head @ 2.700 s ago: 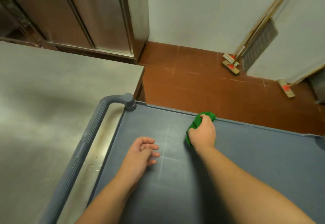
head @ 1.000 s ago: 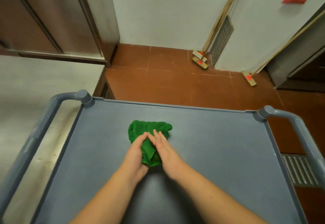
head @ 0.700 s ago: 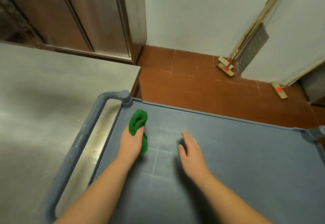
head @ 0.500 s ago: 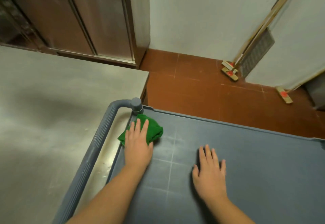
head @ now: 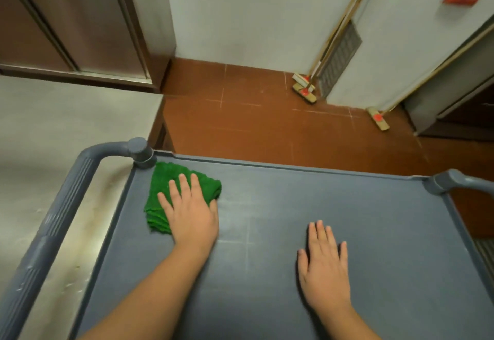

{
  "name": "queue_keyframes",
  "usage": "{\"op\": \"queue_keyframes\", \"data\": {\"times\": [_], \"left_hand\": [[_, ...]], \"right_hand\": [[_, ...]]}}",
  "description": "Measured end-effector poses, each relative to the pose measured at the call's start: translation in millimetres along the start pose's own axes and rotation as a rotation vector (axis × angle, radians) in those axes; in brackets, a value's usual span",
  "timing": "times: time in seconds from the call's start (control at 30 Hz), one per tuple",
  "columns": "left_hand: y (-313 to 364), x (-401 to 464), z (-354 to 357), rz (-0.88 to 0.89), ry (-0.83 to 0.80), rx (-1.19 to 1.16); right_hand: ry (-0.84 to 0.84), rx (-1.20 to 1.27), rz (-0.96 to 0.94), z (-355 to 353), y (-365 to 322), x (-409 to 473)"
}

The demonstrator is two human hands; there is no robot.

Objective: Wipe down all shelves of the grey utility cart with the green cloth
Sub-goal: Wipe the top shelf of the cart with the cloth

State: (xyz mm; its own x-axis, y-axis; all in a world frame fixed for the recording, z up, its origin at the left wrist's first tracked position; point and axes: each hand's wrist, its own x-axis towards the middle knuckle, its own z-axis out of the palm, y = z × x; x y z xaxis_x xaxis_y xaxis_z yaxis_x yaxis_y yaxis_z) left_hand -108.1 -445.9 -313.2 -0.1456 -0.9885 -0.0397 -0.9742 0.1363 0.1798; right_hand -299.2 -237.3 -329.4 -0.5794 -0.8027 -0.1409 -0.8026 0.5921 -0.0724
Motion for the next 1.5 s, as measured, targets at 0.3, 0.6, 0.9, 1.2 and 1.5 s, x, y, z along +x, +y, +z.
{"op": "queue_keyframes", "data": {"times": [0.3,0.6,0.9,1.2,1.5], "left_hand": [[132,-23,23,0.12,-0.05,-0.109],[182,-42,31,0.135,-0.079,-0.073],[248,-65,41,0.146,-0.139,-0.083],[347,-93,55,0.19,-0.15,-0.025],[447,-132,68,0.299,-0.214,-0.075]], "right_hand": [[-0.045,0.177,-0.125,4,24,-1],[0.112,0.465,0.017,-26,169,19],[-0.075,0.464,-0.086,-15,216,13],[0.041,0.808,0.227,-44,281,15],[0.129,0.814,0.131,-30,319,6]]}}
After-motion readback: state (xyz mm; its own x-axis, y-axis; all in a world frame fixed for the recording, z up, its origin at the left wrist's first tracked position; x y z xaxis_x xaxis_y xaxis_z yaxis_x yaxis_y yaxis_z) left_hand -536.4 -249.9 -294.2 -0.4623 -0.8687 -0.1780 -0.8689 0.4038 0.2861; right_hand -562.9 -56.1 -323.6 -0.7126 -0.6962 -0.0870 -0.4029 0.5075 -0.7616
